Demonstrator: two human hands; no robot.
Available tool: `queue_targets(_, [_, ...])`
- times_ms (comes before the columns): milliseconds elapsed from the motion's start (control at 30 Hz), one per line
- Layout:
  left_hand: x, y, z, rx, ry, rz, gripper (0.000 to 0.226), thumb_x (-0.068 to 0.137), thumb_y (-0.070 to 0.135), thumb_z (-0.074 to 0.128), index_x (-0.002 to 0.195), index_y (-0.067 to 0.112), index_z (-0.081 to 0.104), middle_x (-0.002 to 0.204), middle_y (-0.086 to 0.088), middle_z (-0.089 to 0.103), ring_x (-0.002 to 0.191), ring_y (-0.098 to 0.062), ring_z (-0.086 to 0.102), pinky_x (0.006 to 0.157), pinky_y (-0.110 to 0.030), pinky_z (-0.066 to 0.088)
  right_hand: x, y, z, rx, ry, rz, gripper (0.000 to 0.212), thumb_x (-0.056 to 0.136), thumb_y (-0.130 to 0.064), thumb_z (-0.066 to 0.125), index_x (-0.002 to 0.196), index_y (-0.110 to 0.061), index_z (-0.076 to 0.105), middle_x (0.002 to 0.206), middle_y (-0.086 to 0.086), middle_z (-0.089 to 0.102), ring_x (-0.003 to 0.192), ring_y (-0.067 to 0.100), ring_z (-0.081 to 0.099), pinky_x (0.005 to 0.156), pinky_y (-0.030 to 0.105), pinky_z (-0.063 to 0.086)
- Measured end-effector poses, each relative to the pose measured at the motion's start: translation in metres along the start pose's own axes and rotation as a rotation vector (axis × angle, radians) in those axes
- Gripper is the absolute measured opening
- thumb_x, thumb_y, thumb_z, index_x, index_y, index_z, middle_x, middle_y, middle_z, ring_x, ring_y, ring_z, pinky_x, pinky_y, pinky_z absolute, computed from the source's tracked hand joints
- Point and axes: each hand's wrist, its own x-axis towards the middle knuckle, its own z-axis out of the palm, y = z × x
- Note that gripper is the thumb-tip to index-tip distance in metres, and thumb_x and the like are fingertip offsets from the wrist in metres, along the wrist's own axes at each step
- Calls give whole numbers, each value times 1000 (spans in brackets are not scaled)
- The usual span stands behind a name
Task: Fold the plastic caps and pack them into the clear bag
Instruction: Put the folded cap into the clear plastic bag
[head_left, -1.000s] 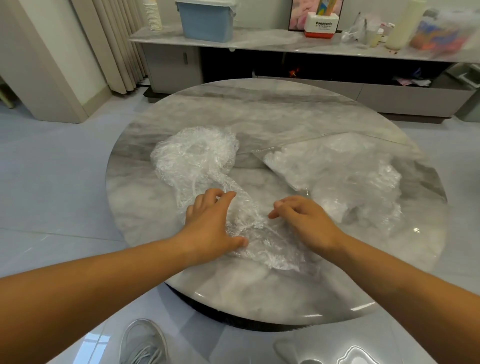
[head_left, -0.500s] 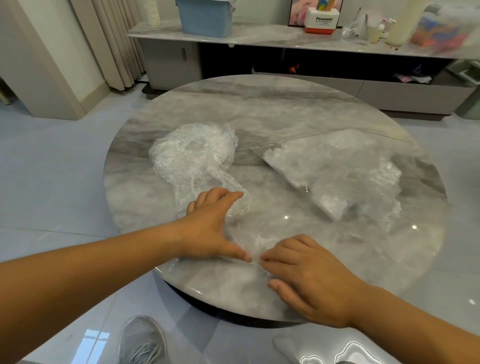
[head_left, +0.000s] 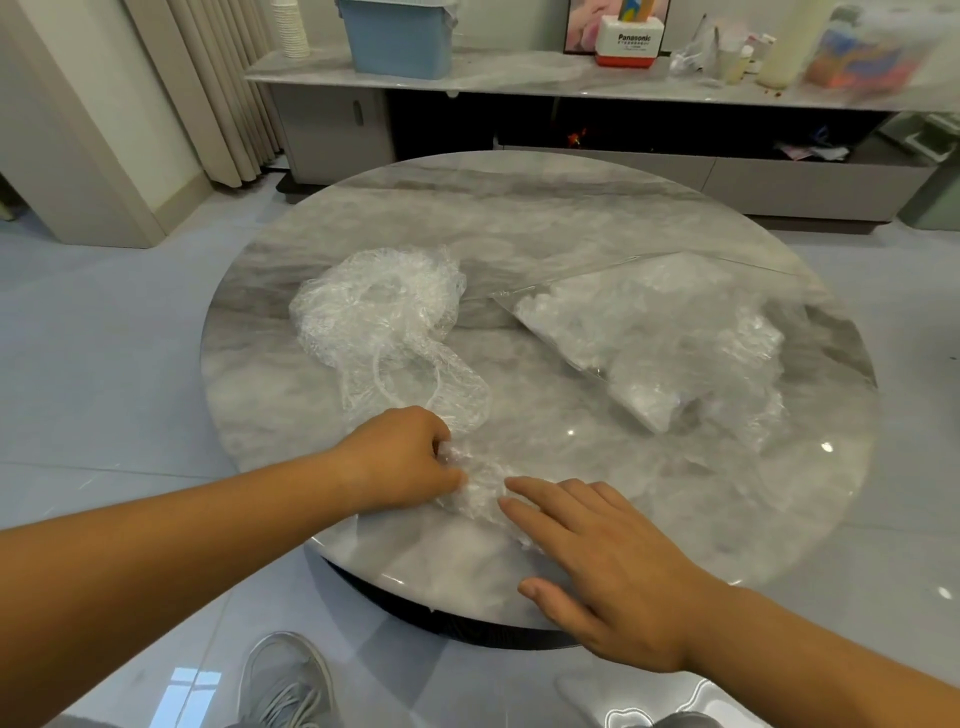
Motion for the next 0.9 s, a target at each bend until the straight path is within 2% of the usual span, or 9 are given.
queue_targets(133, [2, 0, 2, -123, 7, -36, 29, 82, 31, 75, 68, 14, 56, 62, 1, 56, 58, -13, 50, 60, -29, 44, 4, -3, -4, 10, -36, 36, 63, 103, -58, 30, 154, -22, 34, 161, -4, 30, 129, 16, 42, 109, 31, 34])
queue_targets(300, [-4, 12, 6, -400, 27, -10, 29, 83, 20, 77, 68, 18, 52, 53, 8, 51, 43, 0, 45, 48, -15, 37, 7, -6, -7, -21, -80, 43, 61, 102, -61, 21, 148, -27, 42, 160, -8, 32, 129, 16, 38, 111, 34, 25])
queue_targets(367, [-8, 18, 10, -551, -15, 13, 24, 84, 15, 76, 73, 16, 56, 56, 6, 53, 48, -4, 48, 50, -17, 42, 7, -6, -6, -12, -80, 32, 61, 102, -63, 22, 149, -28, 41, 160, -7, 31, 133, 17, 35, 114, 35, 22])
queue_targets(467, [-13, 24, 16, -696, -129, 34, 9, 89, 9, 72, 93, 11, 64, 75, -3, 63, 64, -13, 63, 63, -25, 56, 3, -1, -6, 72, -56, 9, 55, 101, -60, 33, 143, -29, 50, 156, -4, 34, 133, 14, 36, 114, 28, 22])
queue_targets(533, [-15, 25, 18, -671, -187, 45, 17, 90, 6, 69, 104, 14, 67, 91, -7, 69, 76, -16, 71, 73, -27, 59, -1, 4, -7, 151, 35, 16, 44, 99, -52, 47, 132, -26, 60, 143, -1, 45, 121, 13, 47, 106, 26, 34])
queue_targets(600, [-16, 26, 18, -657, -236, 47, 29, 91, -1, 59, 109, 19, 68, 104, -6, 69, 87, -15, 74, 80, -26, 59, -6, 9, -8, 175, 153, 17, 35, 97, -44, 55, 124, -23, 65, 133, 1, 52, 113, 14, 54, 98, 31, 44])
queue_targets(700, [-17, 28, 16, -677, -282, 21, 42, 93, -9, 47, 118, 18, 66, 113, -5, 66, 92, -17, 74, 81, -26, 59, -6, 10, -10, 119, 274, -12, 30, 94, -36, 58, 118, -19, 67, 134, 2, 56, 119, 19, 54, 96, 38, 44])
queue_targets(800, [-16, 32, 12, -773, -326, -45, 45, 94, -13, 41, 128, 9, 61, 117, -10, 65, 92, -23, 75, 81, -30, 60, -4, 5, -11, 75, 248, -93, 30, 92, -34, 60, 118, -20, 68, 139, -1, 56, 124, 21, 52, 101, 37, 39])
queue_targets(900, [-14, 33, 6, -826, -367, -92, 42, 96, -11, 39, 130, 7, 57, 117, -12, 66, 94, -27, 75, 82, -32, 61, -5, 1, -4, -8, 151, -92, 36, 95, -42, 55, 122, -21, 66, 136, -4, 59, 123, 19, 51, 102, 37, 38])
